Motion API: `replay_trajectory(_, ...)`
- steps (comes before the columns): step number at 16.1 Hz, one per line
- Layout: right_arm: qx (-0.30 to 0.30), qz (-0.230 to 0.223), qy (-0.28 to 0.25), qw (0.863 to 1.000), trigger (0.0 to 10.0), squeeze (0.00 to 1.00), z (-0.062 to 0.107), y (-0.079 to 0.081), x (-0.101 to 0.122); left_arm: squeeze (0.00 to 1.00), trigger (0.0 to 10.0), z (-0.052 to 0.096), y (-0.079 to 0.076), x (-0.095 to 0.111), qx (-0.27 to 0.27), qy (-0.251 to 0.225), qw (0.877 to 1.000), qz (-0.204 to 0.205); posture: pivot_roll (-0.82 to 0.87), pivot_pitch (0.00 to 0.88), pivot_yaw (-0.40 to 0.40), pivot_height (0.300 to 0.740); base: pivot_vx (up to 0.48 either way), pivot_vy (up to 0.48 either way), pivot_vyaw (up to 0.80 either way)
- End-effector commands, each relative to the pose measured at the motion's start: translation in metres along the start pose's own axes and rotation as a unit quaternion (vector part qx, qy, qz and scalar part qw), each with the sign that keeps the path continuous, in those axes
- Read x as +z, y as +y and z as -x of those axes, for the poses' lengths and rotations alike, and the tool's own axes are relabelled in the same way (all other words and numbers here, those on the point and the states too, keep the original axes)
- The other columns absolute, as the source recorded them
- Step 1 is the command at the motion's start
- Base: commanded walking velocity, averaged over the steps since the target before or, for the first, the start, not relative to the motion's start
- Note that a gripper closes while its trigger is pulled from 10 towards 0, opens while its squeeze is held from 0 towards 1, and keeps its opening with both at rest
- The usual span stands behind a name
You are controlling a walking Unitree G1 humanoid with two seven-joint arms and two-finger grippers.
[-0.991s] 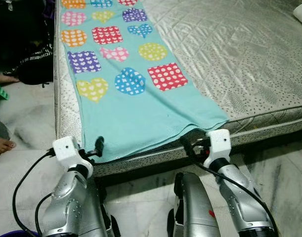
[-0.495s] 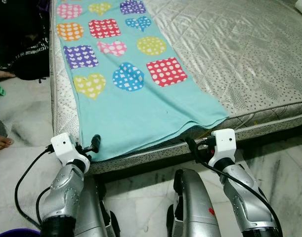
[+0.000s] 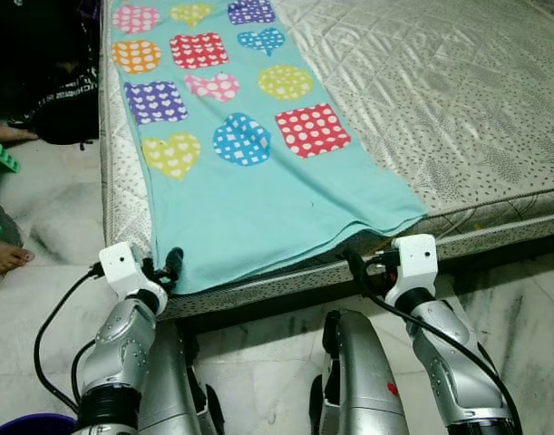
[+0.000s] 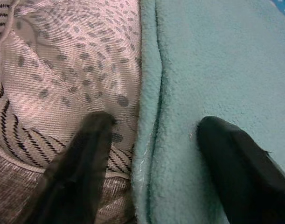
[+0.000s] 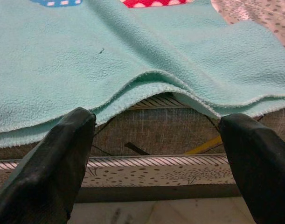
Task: Clean up the room
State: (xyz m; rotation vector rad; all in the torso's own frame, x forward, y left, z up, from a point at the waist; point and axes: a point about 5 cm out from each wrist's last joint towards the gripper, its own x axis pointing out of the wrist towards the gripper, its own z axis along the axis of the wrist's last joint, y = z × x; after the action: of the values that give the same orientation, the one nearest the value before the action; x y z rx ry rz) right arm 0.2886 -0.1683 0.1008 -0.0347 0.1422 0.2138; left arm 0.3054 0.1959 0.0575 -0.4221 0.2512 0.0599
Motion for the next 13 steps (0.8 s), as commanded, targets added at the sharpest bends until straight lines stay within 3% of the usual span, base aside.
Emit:
replay_trajectory(1, -0.007, -0.003, 0.007, 1.0, 10.0, 0.0, 0.002, -0.004, -0.003, 0.0, 0.0, 0.001, -0.011, -0.019, -0.029, 0.039, 0.999, -0.01, -0.08, 0.245, -0.047, 0.521, 0.0, 0.0, 0.0)
replay_trajectory(9, -0.011, -0.005, 0.003, 1.0, 10.0, 0.0, -0.003, -0.004, -0.002, 0.0, 0.0, 0.012, 0.0, -0.004, -0.026, -0.001, 0.993, -0.112, -0.06, 0.229, -0.04, 0.521, 0.0, 0.0, 0.0)
replay_trajectory(13, -0.009, -0.005, 0.002, 1.0, 10.0, 0.0, -0.006, -0.003, -0.001, 0.0, 0.0, 0.015, 0.005, -0.008, -0.022, 0.007, 0.993, -0.115, -0.06, 0.223, -0.043, 0.521, 0.0, 0.0, 0.0)
